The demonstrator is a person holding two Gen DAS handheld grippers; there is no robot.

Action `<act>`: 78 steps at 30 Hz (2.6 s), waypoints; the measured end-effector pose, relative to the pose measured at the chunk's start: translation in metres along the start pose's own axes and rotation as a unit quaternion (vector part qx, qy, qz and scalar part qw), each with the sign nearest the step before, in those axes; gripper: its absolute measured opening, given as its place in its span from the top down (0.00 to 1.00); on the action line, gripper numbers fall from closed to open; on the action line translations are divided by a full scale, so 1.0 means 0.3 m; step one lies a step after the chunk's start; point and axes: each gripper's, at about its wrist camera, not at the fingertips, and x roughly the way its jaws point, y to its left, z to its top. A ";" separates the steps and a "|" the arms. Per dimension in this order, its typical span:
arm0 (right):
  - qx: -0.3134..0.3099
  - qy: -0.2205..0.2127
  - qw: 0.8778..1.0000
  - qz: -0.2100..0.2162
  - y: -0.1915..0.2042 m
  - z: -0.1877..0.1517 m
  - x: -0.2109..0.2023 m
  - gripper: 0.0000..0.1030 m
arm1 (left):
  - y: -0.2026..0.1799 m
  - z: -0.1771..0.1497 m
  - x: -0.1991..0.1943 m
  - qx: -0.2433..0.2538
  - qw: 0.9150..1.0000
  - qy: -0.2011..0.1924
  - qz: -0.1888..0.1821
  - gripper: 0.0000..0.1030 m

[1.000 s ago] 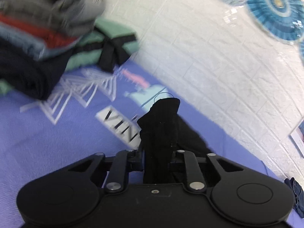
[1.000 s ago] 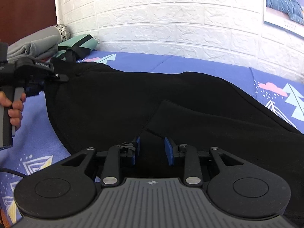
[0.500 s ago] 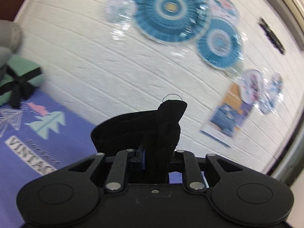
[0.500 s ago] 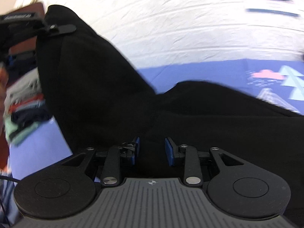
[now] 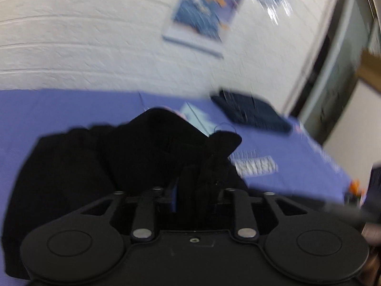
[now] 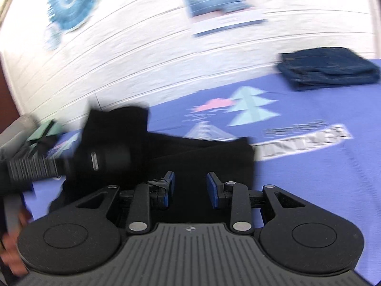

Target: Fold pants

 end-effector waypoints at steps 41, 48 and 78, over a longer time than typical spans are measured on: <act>0.097 0.017 0.994 0.045 -0.059 -0.007 0.088 0.52 | 0.272 -0.094 -0.191 -0.073 0.994 -0.028 0.079 0.96; 0.023 -0.067 0.996 0.045 0.032 0.082 -0.010 0.45 | 0.281 -0.023 -0.197 -0.056 0.994 -0.050 0.077 0.96; -0.135 -0.049 0.990 -0.012 0.141 -0.033 -0.016 0.26 | 0.306 0.015 -0.172 -0.069 0.996 -0.017 0.046 0.60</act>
